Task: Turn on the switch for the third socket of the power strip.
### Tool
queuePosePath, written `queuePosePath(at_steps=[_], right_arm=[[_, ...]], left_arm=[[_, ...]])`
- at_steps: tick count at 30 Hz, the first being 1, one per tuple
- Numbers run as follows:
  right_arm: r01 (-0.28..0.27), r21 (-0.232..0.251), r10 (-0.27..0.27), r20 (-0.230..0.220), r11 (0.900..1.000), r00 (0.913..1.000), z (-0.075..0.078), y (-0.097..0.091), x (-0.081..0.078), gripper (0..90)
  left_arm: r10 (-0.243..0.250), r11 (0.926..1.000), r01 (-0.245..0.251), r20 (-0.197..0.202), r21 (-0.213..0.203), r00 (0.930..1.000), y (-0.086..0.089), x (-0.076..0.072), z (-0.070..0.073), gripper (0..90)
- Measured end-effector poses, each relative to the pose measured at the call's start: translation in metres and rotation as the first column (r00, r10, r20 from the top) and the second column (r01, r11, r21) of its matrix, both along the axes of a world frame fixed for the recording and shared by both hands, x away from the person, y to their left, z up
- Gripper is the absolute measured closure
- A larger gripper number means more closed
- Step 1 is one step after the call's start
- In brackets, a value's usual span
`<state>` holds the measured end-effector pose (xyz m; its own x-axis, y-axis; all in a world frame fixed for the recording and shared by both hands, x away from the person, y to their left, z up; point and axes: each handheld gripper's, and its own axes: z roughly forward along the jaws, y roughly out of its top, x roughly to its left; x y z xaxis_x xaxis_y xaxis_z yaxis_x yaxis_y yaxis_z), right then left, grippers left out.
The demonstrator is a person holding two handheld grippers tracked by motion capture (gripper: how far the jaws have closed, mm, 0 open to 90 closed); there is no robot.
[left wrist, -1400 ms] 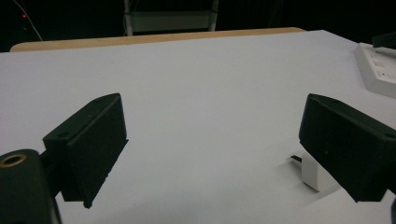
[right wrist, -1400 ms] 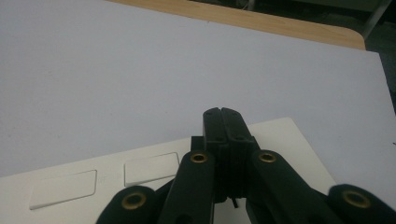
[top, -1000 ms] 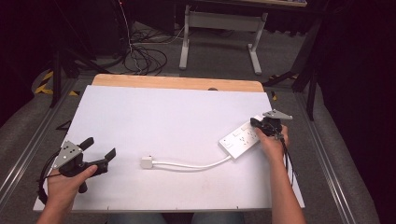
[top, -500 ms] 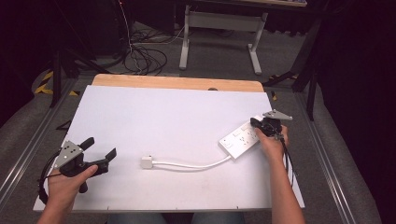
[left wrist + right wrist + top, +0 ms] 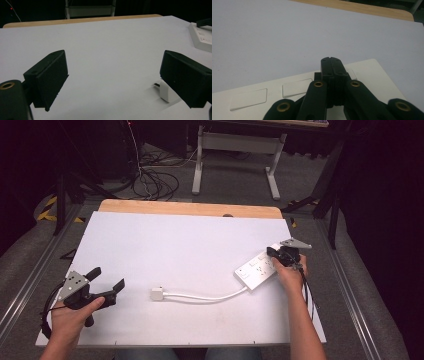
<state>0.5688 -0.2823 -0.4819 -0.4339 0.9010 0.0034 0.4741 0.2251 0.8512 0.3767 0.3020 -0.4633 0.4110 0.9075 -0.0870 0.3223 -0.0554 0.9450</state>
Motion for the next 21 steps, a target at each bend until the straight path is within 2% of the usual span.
queuePosePath(at_steps=[10, 21], right_arm=[[-0.001, 0.002, 0.001, 0.010, 1.0000, 0.9999, -0.0011, 0.0006, -0.0013, 90.0], [0.002, 0.021, -0.002, 0.003, 0.9998, 1.0000, -0.0015, -0.0010, -0.0011, 90.0]], left_arm=[[-0.012, 0.9999, 0.012, -0.003, -0.004, 0.9999, -0.0024, 0.0015, -0.0002, 8.4], [0.010, 0.9999, -0.009, 0.003, -0.013, 0.9999, 0.0031, -0.0042, 0.0007, 8.5]])
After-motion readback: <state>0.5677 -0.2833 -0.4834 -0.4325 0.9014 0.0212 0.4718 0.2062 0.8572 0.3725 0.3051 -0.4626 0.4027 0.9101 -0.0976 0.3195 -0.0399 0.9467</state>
